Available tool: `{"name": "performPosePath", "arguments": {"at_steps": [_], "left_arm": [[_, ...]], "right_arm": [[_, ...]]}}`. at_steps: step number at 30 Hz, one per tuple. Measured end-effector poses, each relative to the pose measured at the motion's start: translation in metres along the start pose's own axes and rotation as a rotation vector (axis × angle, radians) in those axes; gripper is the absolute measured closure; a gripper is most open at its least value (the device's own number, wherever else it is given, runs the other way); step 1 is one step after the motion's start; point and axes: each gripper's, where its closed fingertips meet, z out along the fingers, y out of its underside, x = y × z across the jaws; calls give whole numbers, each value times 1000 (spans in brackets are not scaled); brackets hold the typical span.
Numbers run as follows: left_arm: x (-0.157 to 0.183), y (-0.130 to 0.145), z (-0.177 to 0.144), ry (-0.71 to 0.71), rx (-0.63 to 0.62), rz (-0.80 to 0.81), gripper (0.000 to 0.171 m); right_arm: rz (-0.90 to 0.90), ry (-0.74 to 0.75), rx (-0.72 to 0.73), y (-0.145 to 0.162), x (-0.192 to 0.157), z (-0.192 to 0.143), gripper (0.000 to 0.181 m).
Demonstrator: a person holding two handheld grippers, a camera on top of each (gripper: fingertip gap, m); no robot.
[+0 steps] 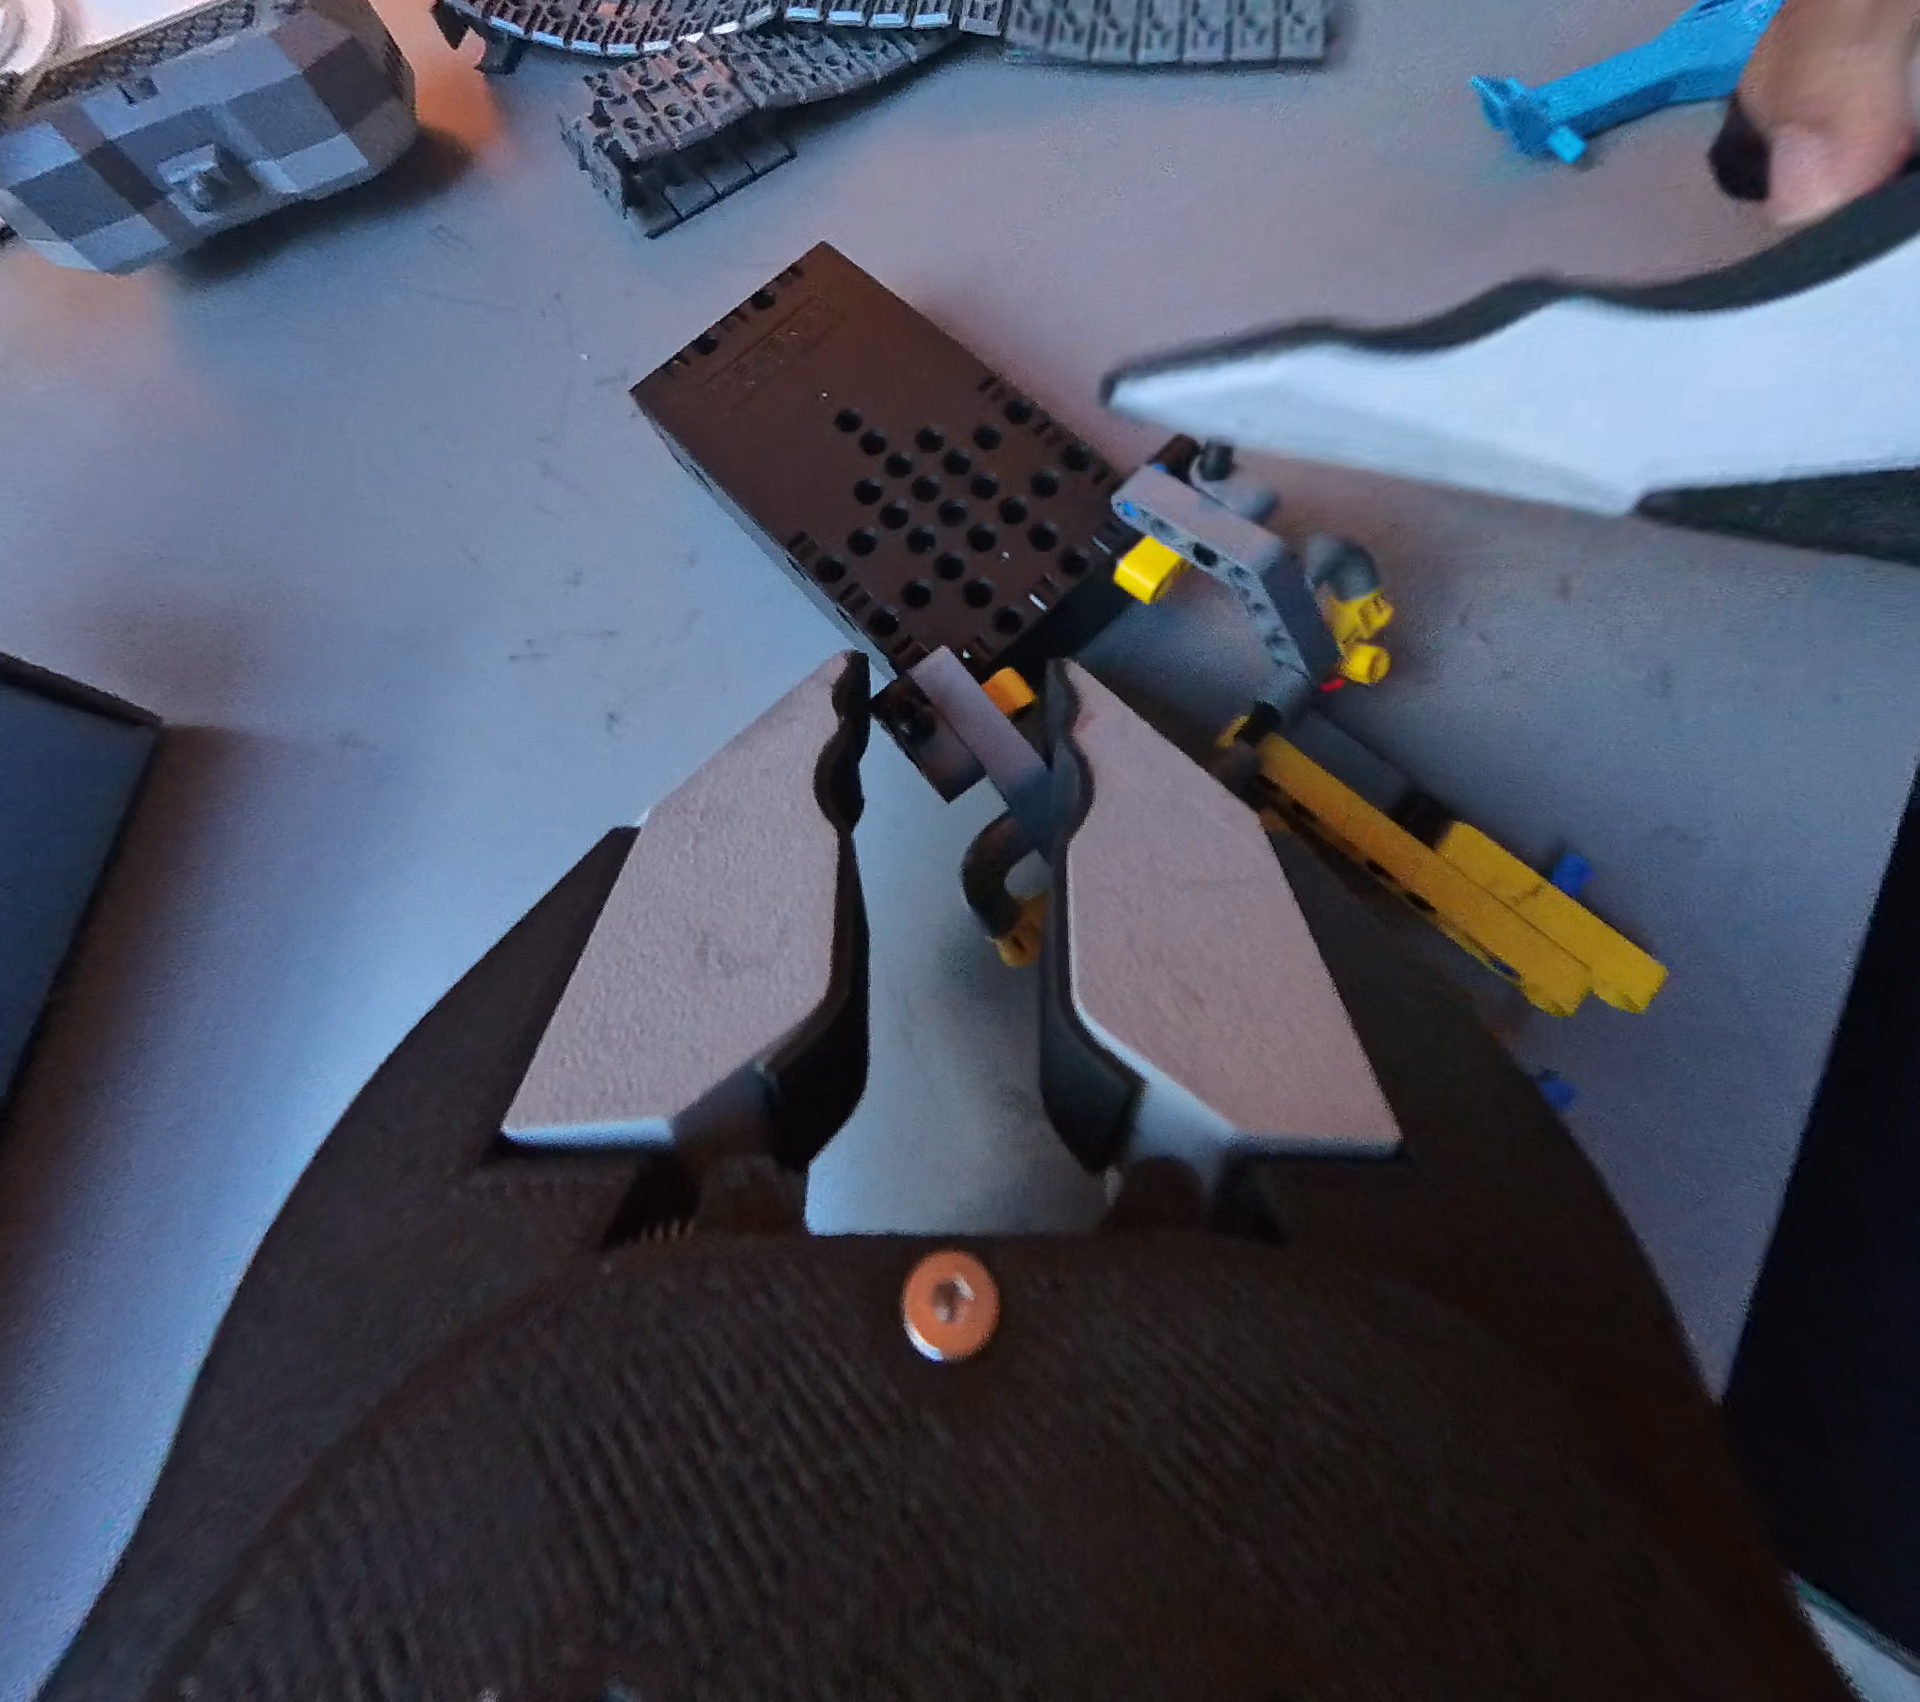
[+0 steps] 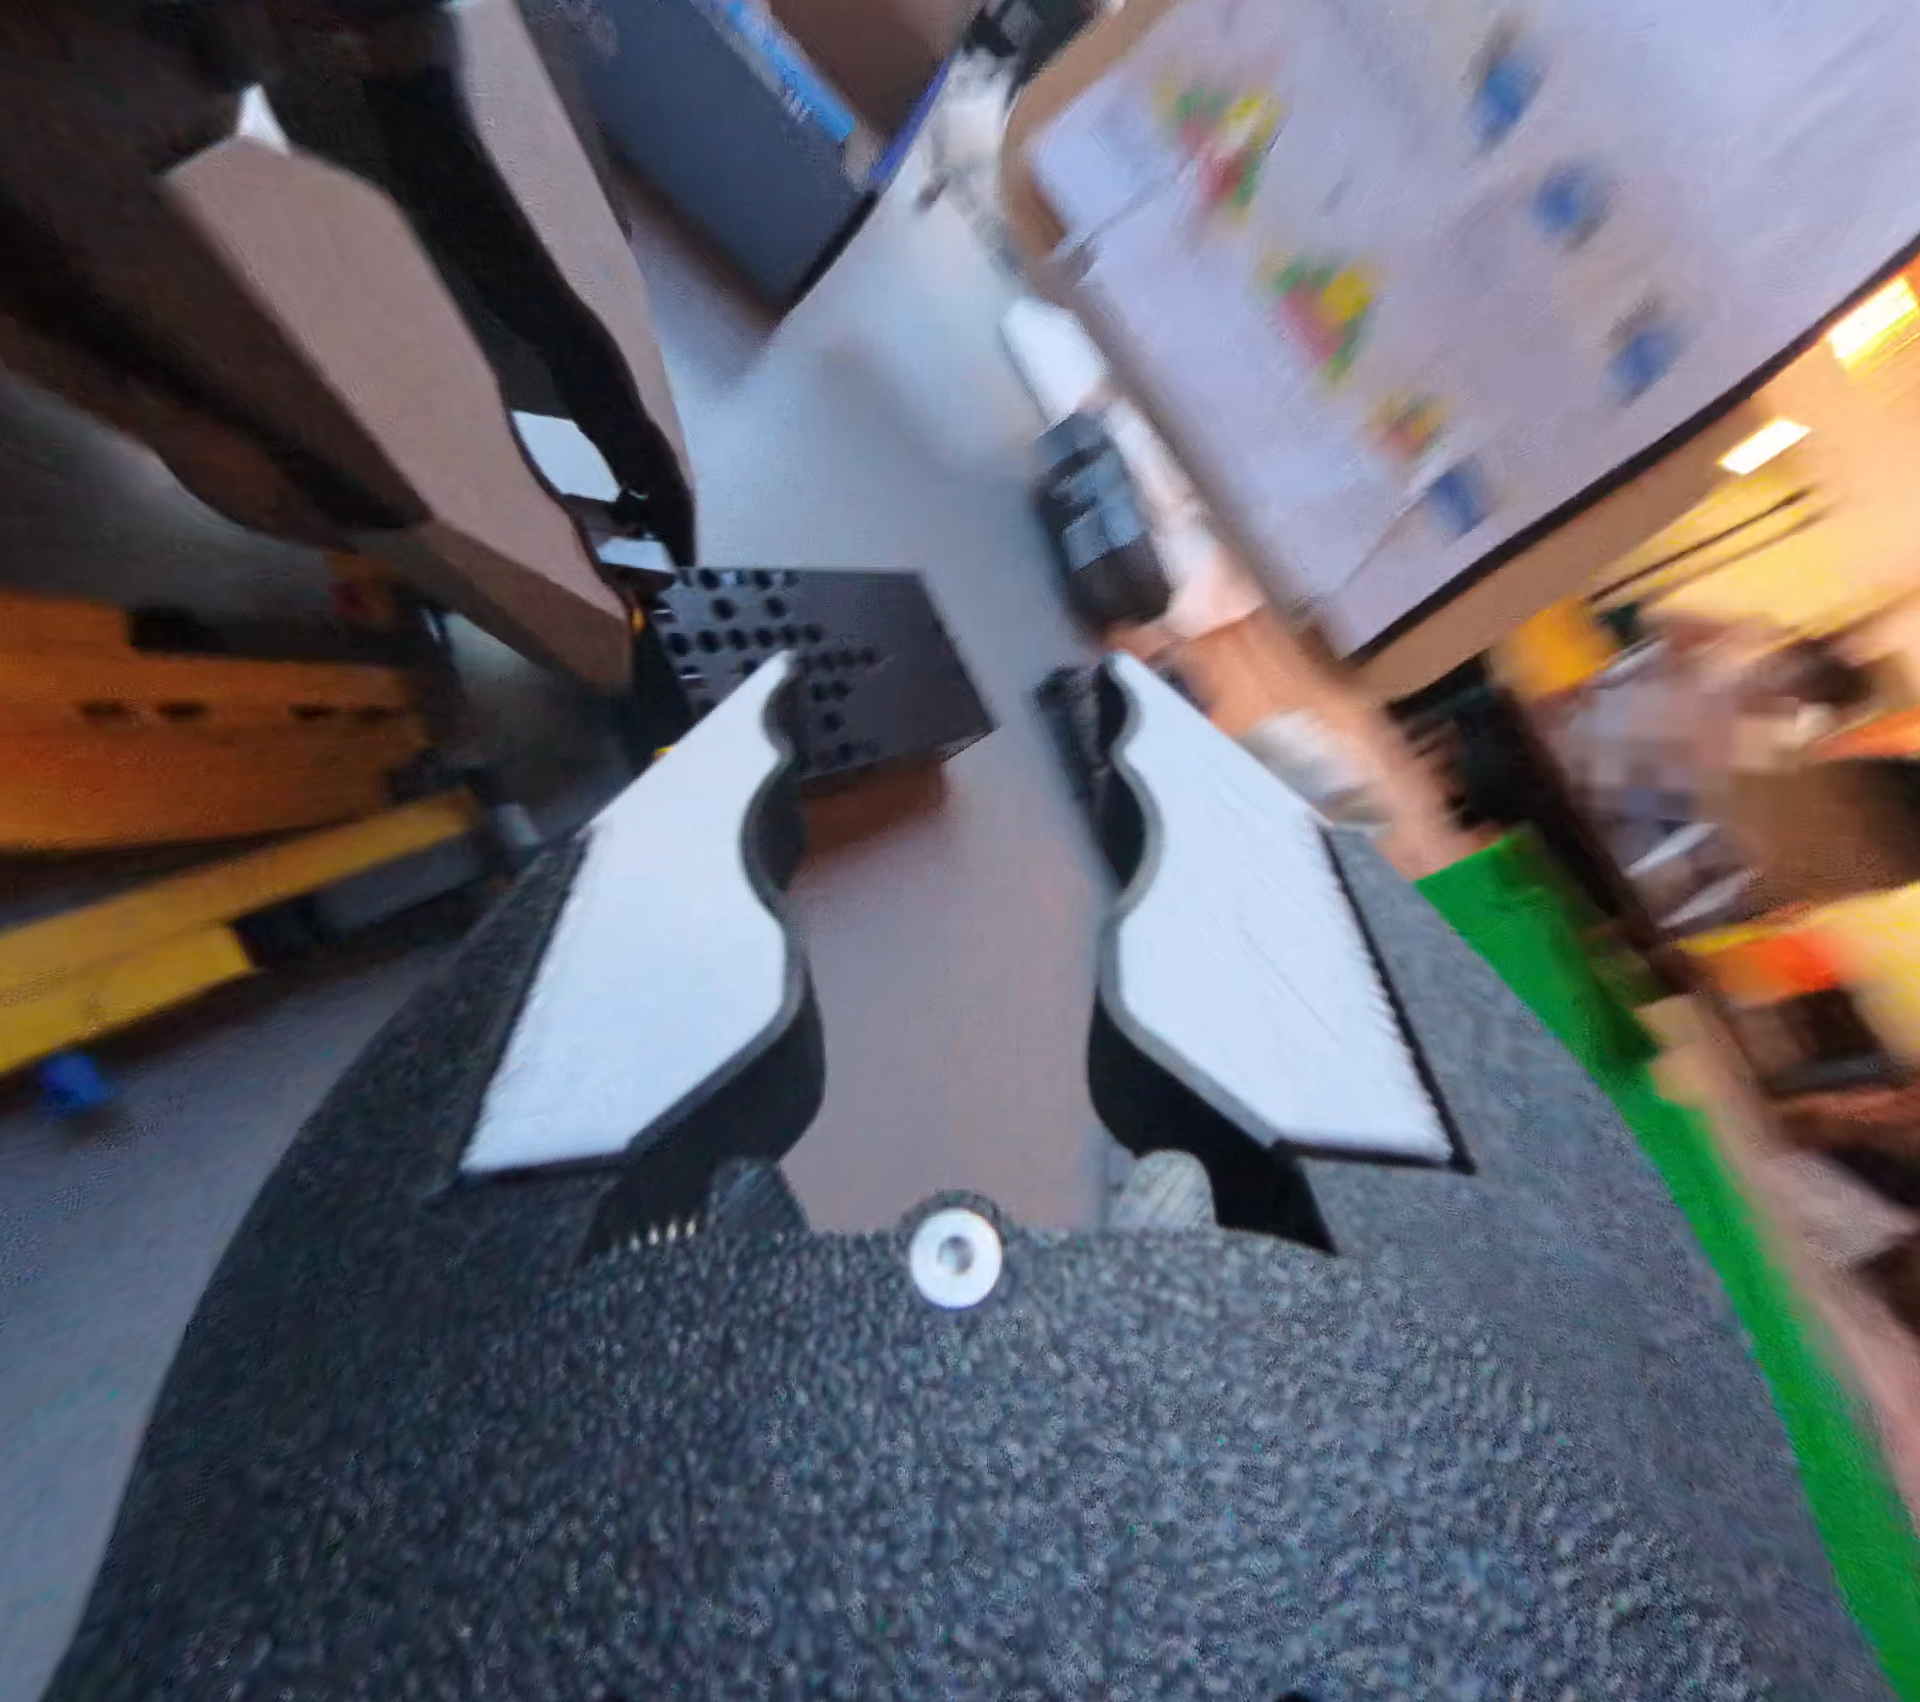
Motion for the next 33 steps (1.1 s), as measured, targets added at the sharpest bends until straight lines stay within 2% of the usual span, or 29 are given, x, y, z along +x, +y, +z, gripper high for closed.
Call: {"name": "performPosePath", "arguments": {"at_steps": [1,3,5,6,7,8,11,14,17,19,22,23,24,27,30,33], "left_arm": [[-3,1,-1,-1,-4,8,140],[-14,4,-4,-14,-25,43,140],[-31,6,-14,-42,-50,24,137],[-34,4,-22,-23,-50,-17,131],[-32,-1,-32,12,-39,-56,131],[-29,-10,-42,41,-8,-75,132],[-6,-31,-63,88,44,-47,128],[26,-19,-47,165,-67,7,115],[24,0,-22,82,-173,79,122],[23,1,-12,36,-169,116,131],[21,-4,-9,-2,-144,194,140],[21,-3,-9,12,-147,206,141],[20,-4,-11,28,-139,207,154],[36,-2,-21,214,-95,193,155],[37,6,-29,273,-107,253,156],[41,12,-36,347,-92,336,155]], "right_arm": [[-28,1,30,-4,-1,-3,146],[92,-175,-2,3,-13,-4,163],[259,-421,-74,16,-29,-7,161],[324,-501,-92,21,-32,-10,153],[366,-558,-100,26,-35,-13,138],[390,-594,-108,31,-36,-15,137],[416,-627,-109,37,-39,-17,136],[350,-642,-102,35,-46,-11,131],[216,-603,-108,35,-38,0,128],[195,-635,-115,31,-37,3,129],[154,-759,-41,17,-50,-2,131],[124,-785,-32,16,-55,-4,134],[86,-790,-29,17,-58,-4,133],[-18,-758,-22,24,-60,-1,132],[-55,-810,37,19,-70,-8,132],[-52,-888,126,8,-83,-19,145]]}}
